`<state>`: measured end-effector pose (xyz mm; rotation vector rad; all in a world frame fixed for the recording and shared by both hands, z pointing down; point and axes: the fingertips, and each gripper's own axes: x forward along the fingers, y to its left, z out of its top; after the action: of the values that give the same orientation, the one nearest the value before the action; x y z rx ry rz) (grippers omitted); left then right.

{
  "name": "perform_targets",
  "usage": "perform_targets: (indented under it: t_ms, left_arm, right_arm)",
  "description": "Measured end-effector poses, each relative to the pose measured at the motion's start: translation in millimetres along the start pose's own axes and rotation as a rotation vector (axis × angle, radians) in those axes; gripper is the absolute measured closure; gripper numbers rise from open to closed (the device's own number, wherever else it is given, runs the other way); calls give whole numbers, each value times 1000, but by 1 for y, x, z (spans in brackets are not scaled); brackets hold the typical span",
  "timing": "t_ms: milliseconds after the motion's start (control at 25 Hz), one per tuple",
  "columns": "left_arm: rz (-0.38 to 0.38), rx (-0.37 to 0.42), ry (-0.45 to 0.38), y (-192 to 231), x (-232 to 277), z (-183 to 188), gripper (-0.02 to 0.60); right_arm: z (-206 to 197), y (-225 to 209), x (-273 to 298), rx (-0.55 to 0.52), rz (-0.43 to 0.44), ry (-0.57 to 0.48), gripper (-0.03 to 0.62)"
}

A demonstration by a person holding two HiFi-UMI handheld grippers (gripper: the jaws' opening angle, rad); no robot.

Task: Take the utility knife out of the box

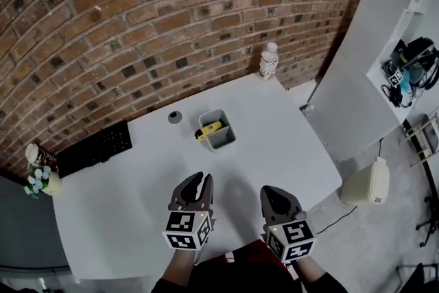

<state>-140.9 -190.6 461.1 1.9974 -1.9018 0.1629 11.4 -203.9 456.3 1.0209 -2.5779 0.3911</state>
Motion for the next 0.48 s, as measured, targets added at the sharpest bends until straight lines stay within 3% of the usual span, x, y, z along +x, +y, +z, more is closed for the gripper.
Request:
perform_targets:
  t_ms: [480]
  left_arm:
    - [158,-130,27,25,45,-2,460]
  right_arm:
    - [18,-37,61,-46,132,61,586]
